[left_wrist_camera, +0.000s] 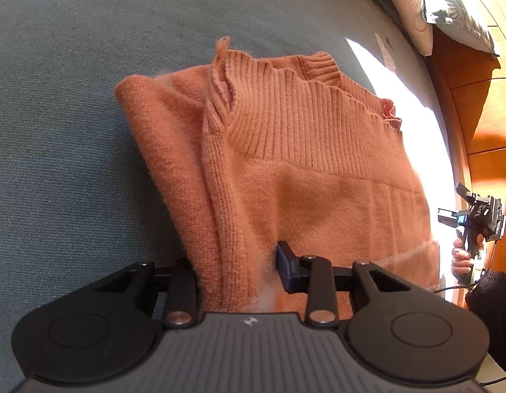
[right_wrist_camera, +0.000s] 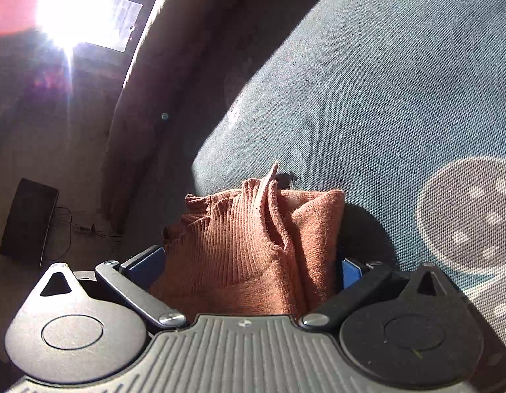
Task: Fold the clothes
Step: 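Close the left tool on one side edge while the right tool grasps the opposite side edge, then lift both side edges with both tools, bringing them together to fold lengthwise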
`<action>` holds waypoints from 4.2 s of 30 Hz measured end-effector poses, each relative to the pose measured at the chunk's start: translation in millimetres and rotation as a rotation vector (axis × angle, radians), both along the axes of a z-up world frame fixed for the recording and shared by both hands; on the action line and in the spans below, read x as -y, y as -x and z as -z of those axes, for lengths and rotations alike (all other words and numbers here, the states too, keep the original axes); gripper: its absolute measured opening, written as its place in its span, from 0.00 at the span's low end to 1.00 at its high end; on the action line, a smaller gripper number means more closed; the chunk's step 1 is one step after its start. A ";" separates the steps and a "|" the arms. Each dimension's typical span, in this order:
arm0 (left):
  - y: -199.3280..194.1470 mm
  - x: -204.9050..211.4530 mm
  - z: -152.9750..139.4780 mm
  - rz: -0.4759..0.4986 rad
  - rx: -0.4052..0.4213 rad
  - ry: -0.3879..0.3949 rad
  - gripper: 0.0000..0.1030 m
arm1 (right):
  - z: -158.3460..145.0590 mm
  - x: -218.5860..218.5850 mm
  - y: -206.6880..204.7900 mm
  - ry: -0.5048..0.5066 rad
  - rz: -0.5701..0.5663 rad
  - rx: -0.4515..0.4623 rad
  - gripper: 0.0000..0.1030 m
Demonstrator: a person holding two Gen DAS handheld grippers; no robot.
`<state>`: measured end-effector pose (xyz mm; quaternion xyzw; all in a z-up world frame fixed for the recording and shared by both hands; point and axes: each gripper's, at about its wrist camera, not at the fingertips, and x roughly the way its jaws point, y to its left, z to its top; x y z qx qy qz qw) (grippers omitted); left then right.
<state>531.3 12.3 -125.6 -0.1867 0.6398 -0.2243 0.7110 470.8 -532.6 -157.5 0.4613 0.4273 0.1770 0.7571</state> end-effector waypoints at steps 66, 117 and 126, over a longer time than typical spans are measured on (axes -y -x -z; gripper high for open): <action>0.7 -7.1 -3.1 0.010 0.024 -0.017 0.34 | -19.2 -66.7 31.8 0.273 -0.167 -0.248 0.31; 49.1 88.0 -115.1 0.102 0.302 -0.201 0.19 | -102.6 -125.7 83.9 0.352 0.074 -0.075 0.26; 56.0 118.1 -143.1 0.196 0.349 -0.109 0.18 | -141.1 -124.3 119.5 0.198 0.105 0.001 0.24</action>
